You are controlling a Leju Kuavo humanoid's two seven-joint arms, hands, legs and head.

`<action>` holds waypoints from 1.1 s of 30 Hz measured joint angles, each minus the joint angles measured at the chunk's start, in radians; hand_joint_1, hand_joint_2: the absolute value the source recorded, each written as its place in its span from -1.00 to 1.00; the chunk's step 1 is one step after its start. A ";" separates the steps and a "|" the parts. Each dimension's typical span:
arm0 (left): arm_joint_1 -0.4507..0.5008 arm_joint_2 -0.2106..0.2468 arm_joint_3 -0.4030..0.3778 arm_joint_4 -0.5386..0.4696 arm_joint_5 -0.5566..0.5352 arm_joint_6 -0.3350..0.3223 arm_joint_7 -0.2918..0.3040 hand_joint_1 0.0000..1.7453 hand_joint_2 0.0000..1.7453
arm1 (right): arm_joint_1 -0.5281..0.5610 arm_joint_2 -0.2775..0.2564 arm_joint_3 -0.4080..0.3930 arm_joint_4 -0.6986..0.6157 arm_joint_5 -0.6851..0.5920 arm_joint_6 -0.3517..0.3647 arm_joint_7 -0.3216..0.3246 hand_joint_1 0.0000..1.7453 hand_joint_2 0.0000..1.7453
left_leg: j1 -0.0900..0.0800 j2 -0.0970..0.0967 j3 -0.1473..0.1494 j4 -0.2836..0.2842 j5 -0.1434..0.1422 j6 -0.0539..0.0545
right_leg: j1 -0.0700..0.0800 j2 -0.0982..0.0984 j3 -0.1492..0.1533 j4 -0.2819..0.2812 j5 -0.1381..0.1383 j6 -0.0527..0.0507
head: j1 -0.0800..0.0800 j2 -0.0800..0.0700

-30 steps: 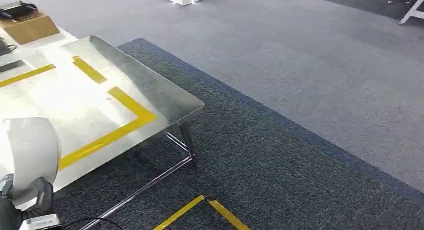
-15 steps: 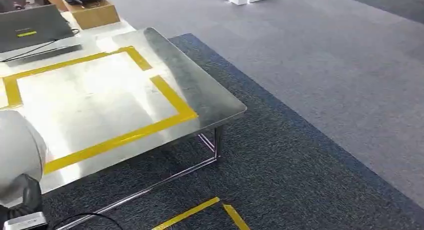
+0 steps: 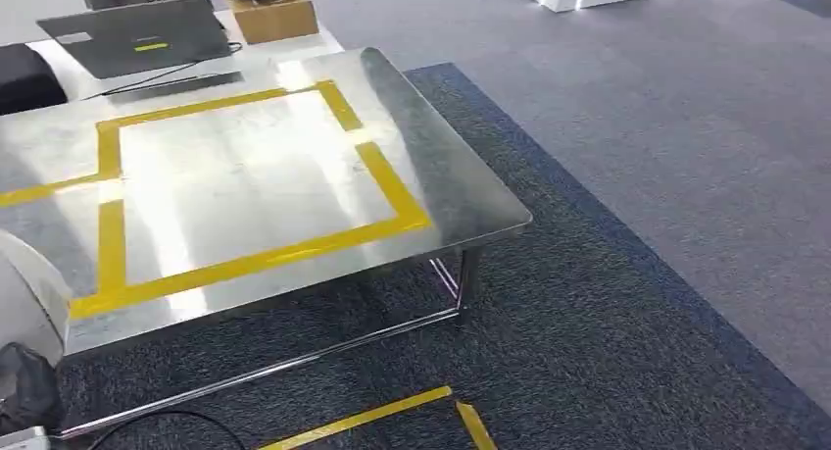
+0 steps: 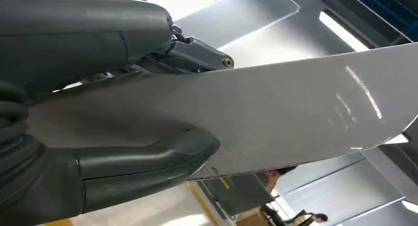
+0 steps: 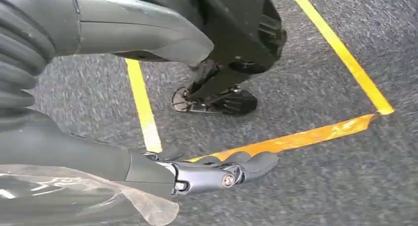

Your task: Take the parts from the cabinet and place them on the table.

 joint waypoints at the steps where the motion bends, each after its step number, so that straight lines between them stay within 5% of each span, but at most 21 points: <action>1: -0.001 0.000 0.000 -0.005 0.007 -0.005 -0.003 1.00 1.00 | 0.000 0.000 0.000 0.000 0.003 0.000 -0.001 -1.00 1.00 | 0.000 -0.007 -0.002 -0.005 0.002 0.002 | 0.001 -0.009 -0.002 0.001 -0.003 0.007 | -0.001 0.000; 4: 0.009 0.001 0.014 -0.014 0.032 -0.027 -0.013 1.00 1.00 | -0.010 0.000 0.000 0.000 0.012 0.001 -0.008 -1.00 1.00 | 0.000 -0.041 -0.007 -0.015 0.006 0.013 | 0.002 -0.042 0.014 -0.006 -0.006 0.023 | -0.001 0.000; 6: 0.006 0.000 0.024 -0.024 0.046 -0.041 -0.015 1.00 1.00 | -0.012 0.000 0.000 0.000 0.017 0.004 -0.016 -1.00 1.00 | 0.012 -0.056 0.001 -0.025 0.015 0.022 | -0.005 0.047 -0.009 0.036 -0.043 0.031 | 0.007 0.000; 7: 0.000 -0.001 0.031 -0.027 0.054 -0.050 -0.015 1.00 1.00 | -0.012 0.000 0.000 0.000 0.017 0.005 -0.018 -1.00 1.00 | 0.013 -0.067 -0.002 -0.025 0.016 0.024 | -0.007 0.072 -0.044 0.113 -0.084 0.033 | 0.010 0.000; 9: -0.005 0.000 0.044 -0.027 0.063 -0.063 -0.015 1.00 1.00 | -0.009 0.000 0.000 0.000 0.021 0.005 -0.018 -1.00 1.00 | 0.013 -0.090 -0.003 -0.024 0.017 0.025 | -0.008 0.083 -0.128 0.280 -0.148 0.037 | 0.010 0.000; 10: -0.005 0.000 0.052 -0.027 0.064 -0.069 -0.015 1.00 1.00 | -0.007 0.000 0.000 0.000 0.023 0.002 -0.014 -1.00 1.00 | 0.013 -0.102 -0.002 -0.024 0.017 0.025 | -0.007 0.083 -0.152 0.316 -0.148 0.039 | 0.010 0.000; 12: -0.009 0.000 0.064 -0.027 0.064 -0.080 -0.015 1.00 1.00 | -0.007 0.000 0.000 0.000 0.029 -0.002 -0.010 -1.00 1.00 | 0.014 -0.130 0.001 -0.023 0.016 0.024 | -0.009 0.085 -0.131 0.240 -0.074 0.039 | 0.010 0.000; 14: -0.013 0.000 0.071 -0.028 0.064 -0.084 -0.015 1.00 1.00 | -0.008 0.000 0.000 0.000 0.030 -0.006 -0.005 -1.00 1.00 | 0.017 -0.155 0.004 -0.019 0.012 0.018 | -0.015 0.117 -0.055 0.061 0.023 0.039 | 0.010 0.000; 15: -0.016 -0.001 0.075 -0.028 0.064 -0.087 -0.015 1.00 1.00 | -0.008 0.000 0.000 0.000 0.031 -0.007 0.002 -1.00 1.00 | 0.015 -0.165 0.000 -0.015 0.010 0.011 | -0.022 0.182 -0.035 0.023 0.012 0.039 | 0.011 0.000; 16: -0.021 0.000 0.077 -0.029 0.064 -0.091 -0.015 1.00 1.00 | -0.009 0.001 0.000 0.001 0.032 -0.008 0.006 -1.00 1.00 | 0.012 -0.179 -0.009 -0.004 0.008 0.005 | -0.024 0.187 -0.027 0.004 0.008 0.034 | 0.008 0.000; 19: -0.025 0.000 0.085 -0.029 0.062 -0.094 -0.015 1.00 1.00 | -0.011 0.003 0.001 0.001 0.041 -0.015 0.017 -1.00 1.00 | 0.018 -0.214 -0.019 -0.014 0.020 -0.016 | -0.019 0.151 -0.022 0.009 0.011 0.015 | 0.010 0.000; 20: -0.027 0.000 0.089 -0.029 0.058 -0.094 -0.015 1.00 1.00 | -0.012 0.011 0.002 0.002 0.045 -0.015 0.019 -1.00 1.00 | 0.018 -0.208 -0.019 -0.006 0.014 -0.019 | -0.027 0.135 -0.019 0.001 0.015 0.006 | 0.010 0.000; 21: -0.030 0.000 0.092 -0.029 0.049 -0.094 -0.015 1.00 1.00 | -0.013 0.009 0.002 0.001 0.047 -0.016 0.021 -1.00 1.00 | 0.011 -0.143 -0.030 0.020 -0.006 -0.024 | -0.025 0.124 -0.015 -0.001 0.014 -0.003 | 0.000 0.000; 22: -0.038 0.000 0.092 -0.029 0.043 -0.094 -0.015 1.00 1.00 | -0.012 0.009 0.002 0.001 0.049 -0.016 0.022 -1.00 1.00 | 0.013 -0.109 -0.060 0.082 -0.044 -0.029 | -0.022 0.107 -0.014 -0.001 0.012 -0.009 | -0.006 0.000; 24: -0.045 0.000 0.091 -0.029 0.037 -0.094 -0.015 1.00 1.00 | -0.010 0.009 0.002 0.001 0.050 -0.015 0.026 -1.00 1.00 | 0.017 -0.087 -0.138 0.247 -0.117 -0.034 | -0.017 0.073 -0.013 -0.001 0.008 -0.015 | -0.005 0.000; 25: -0.045 0.000 0.092 -0.029 0.035 -0.094 -0.015 1.00 1.00 | -0.009 0.009 0.002 0.001 0.051 -0.015 0.027 -1.00 1.00 | 0.018 -0.085 -0.160 0.295 -0.128 -0.036 | -0.016 0.059 -0.013 0.000 0.006 -0.015 | -0.006 0.000; 27: -0.045 0.000 0.093 -0.029 0.034 -0.095 -0.015 1.00 1.00 | -0.011 0.009 0.002 0.001 0.051 -0.015 0.028 -1.00 1.00 | 0.019 -0.082 -0.136 0.253 -0.079 -0.035 | -0.015 0.033 -0.007 0.000 0.002 -0.013 | -0.006 0.000; 29: -0.046 0.000 0.093 -0.029 0.034 -0.095 -0.015 1.00 1.00 | -0.013 0.010 0.003 0.001 0.051 -0.015 0.028 -1.00 1.00 | 0.017 -0.056 -0.043 0.074 0.012 -0.024 | -0.014 0.011 0.006 0.000 -0.006 -0.007 | -0.006 0.000; 30: -0.047 0.000 0.093 -0.029 0.031 -0.095 -0.015 1.00 1.00 | -0.013 0.010 0.003 0.001 0.051 -0.015 0.028 -1.00 1.00 | 0.008 -0.002 -0.012 0.011 0.016 -0.014 | -0.013 0.003 0.008 -0.001 -0.011 -0.001 | -0.005 0.000; 31: -0.049 0.000 0.093 -0.029 0.030 -0.095 -0.015 1.00 1.00 | -0.013 0.011 0.003 0.001 0.051 -0.015 0.028 -1.00 1.00 | -0.004 0.016 -0.004 -0.008 0.006 -0.009 | -0.005 -0.006 0.005 0.003 -0.017 0.008 | -0.007 0.000; 33: -0.050 0.000 0.094 -0.029 0.030 -0.095 -0.015 1.00 1.00 | -0.016 0.011 0.003 0.001 0.051 -0.015 0.029 -1.00 1.00 | -0.003 -0.006 -0.012 -0.004 0.005 -0.002 | -0.005 -0.030 0.016 -0.002 -0.018 0.014 | -0.007 0.000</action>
